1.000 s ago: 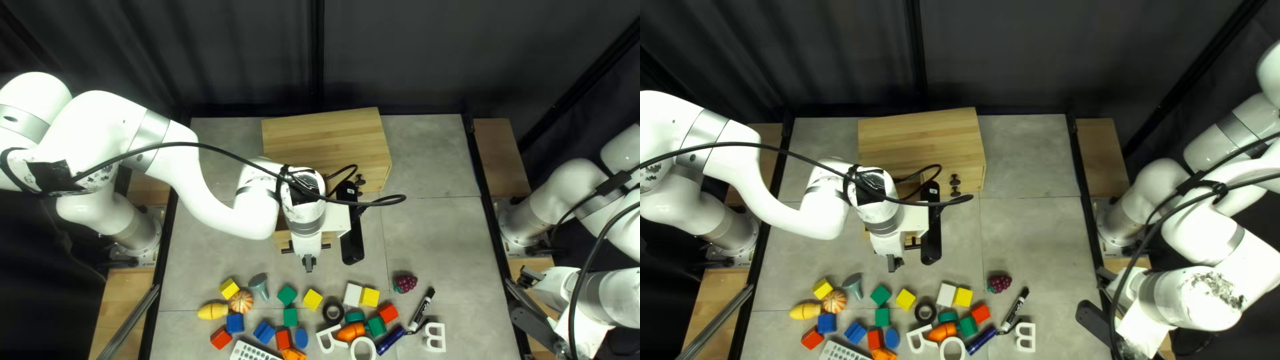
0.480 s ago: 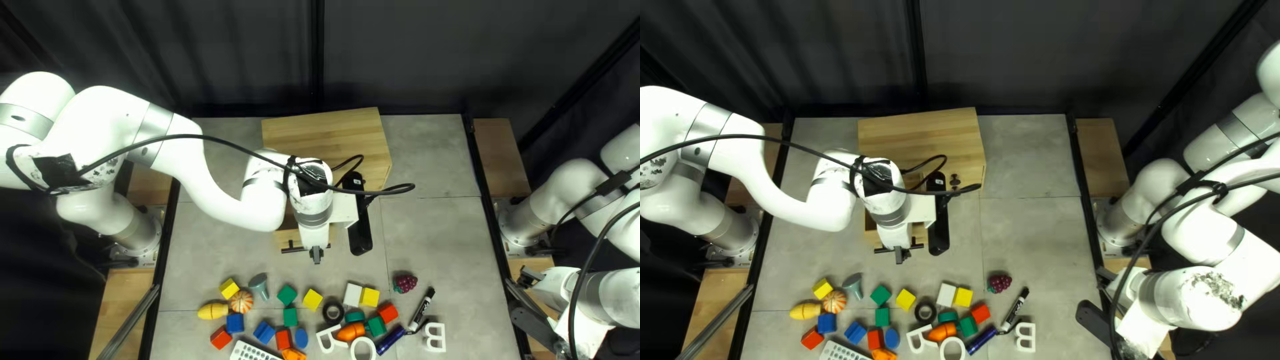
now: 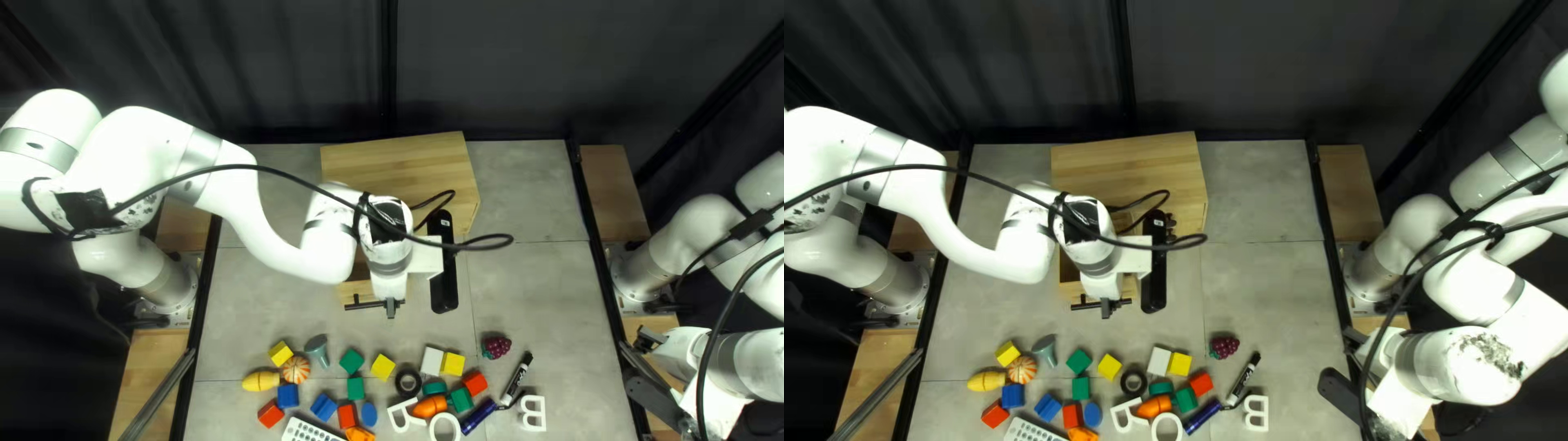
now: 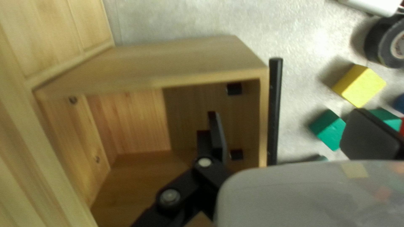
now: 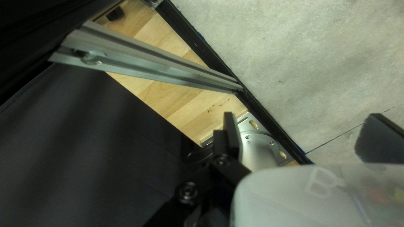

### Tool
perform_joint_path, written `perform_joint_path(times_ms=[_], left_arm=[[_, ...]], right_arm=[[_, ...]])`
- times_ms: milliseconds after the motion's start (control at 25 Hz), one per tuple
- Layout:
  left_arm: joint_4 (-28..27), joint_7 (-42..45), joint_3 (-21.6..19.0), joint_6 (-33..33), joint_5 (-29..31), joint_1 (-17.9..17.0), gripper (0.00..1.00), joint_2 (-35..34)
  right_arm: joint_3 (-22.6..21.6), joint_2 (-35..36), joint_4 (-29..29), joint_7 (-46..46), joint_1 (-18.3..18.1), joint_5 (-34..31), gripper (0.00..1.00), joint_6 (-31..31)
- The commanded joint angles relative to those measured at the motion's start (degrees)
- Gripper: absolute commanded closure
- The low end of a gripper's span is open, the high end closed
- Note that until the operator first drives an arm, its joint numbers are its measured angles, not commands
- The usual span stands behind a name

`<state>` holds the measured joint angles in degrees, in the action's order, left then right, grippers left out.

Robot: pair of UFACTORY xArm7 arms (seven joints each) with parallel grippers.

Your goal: Open drawers and place objects into drawer and close

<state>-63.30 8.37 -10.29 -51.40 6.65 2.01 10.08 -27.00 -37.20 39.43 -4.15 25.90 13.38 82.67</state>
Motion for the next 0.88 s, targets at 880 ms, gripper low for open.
perform_joint_path(times_ms=[880], left_arm=[[-2.29, -2.42, -0.35, -0.9, -1.0, 0.2, 0.0, 2.06]], right_arm=[[0.0, 0.0, 0.0, 0.0, 0.0, 0.0, 0.0, 0.0]])
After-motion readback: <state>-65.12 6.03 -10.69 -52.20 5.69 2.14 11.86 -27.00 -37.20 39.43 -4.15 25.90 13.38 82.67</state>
